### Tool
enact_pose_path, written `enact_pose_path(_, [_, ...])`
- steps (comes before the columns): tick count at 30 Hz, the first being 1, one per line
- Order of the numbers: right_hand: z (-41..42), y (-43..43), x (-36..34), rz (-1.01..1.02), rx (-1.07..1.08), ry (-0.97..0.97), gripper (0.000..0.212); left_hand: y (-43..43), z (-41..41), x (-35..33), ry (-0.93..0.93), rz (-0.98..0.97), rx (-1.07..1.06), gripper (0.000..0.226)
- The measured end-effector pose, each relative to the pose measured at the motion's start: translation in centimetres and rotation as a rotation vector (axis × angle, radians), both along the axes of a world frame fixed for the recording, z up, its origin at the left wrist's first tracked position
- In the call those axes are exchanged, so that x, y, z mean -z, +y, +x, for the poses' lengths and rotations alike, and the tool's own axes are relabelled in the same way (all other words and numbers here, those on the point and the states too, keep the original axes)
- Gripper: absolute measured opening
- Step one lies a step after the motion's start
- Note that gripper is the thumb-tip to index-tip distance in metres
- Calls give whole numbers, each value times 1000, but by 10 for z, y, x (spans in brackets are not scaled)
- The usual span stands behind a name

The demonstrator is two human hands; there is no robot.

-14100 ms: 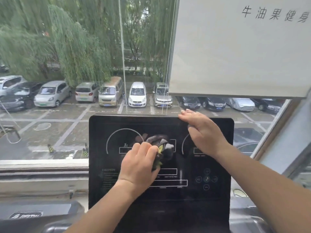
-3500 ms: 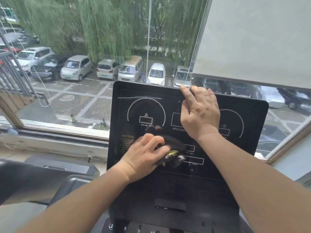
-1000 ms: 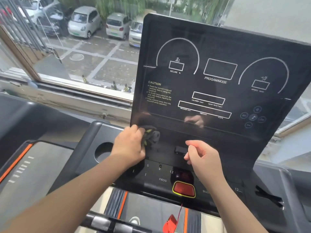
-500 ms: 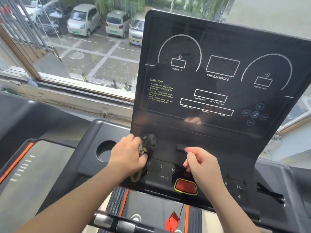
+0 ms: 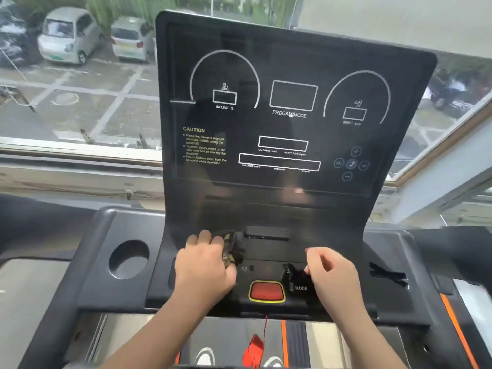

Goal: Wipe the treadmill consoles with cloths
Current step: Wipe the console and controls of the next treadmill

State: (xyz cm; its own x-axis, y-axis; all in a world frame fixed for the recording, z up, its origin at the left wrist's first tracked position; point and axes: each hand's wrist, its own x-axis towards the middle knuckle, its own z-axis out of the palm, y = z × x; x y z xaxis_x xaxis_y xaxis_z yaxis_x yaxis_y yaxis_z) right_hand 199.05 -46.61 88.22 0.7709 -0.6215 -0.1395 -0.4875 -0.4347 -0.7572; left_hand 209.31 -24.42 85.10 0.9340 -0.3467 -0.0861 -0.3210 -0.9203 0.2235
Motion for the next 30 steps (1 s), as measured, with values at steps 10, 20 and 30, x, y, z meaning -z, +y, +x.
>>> enact_pose_path(10, [-19,-82,13,-128,23,-39,19,-47,-20,8,-35,-18,-123,45])
enact_pose_path(20, [-37,-131,35,230,102,-56,40,-98,-54,16,-144,0,-125,43])
enact_pose_path(30, [-41,-166,43,297,30,-12,34,-236,-122,18,-85,-87,269,36])
